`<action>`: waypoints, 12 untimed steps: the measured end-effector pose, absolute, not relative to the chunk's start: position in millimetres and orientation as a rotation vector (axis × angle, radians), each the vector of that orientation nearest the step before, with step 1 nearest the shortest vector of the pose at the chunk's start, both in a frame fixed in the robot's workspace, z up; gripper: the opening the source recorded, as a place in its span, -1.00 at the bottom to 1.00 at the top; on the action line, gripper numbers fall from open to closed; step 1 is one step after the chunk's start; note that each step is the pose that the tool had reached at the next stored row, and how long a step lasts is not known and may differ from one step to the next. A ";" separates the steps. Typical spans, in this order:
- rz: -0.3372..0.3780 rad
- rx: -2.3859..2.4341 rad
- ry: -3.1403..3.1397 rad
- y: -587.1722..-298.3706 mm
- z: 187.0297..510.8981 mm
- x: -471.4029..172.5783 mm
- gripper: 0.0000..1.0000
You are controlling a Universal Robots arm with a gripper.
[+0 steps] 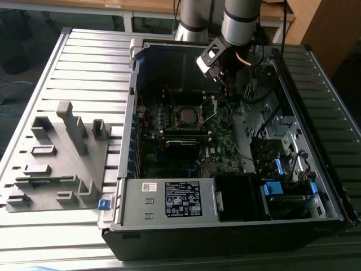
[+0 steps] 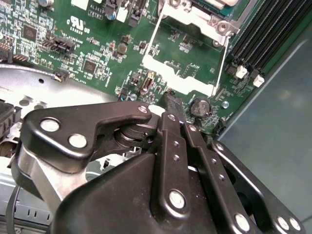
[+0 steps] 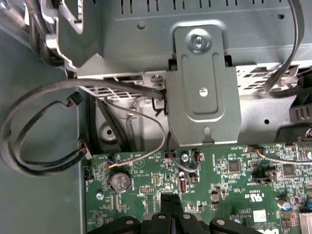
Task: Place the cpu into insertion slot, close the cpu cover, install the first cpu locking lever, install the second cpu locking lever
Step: 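Close the cpu cover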
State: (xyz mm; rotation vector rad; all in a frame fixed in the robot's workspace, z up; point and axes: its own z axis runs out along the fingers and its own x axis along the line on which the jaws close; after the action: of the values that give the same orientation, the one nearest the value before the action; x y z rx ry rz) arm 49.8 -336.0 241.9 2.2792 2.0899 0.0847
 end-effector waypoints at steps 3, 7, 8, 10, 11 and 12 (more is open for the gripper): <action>0.084 2.279 2.090 -336.1 241.8 46.9 -0.79; 0.084 2.279 2.090 -336.0 241.8 46.8 -0.79; 0.084 2.279 2.090 -336.0 241.8 46.8 -0.79; 0.085 2.279 2.090 -336.0 241.8 46.3 -0.79; 0.085 2.279 2.090 -336.0 241.7 45.8 -0.79; 0.085 2.279 2.090 -336.0 241.6 45.1 -0.79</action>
State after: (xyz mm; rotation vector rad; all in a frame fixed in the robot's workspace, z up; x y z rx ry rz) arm 45.1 -336.0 241.6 2.2792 2.0899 0.0846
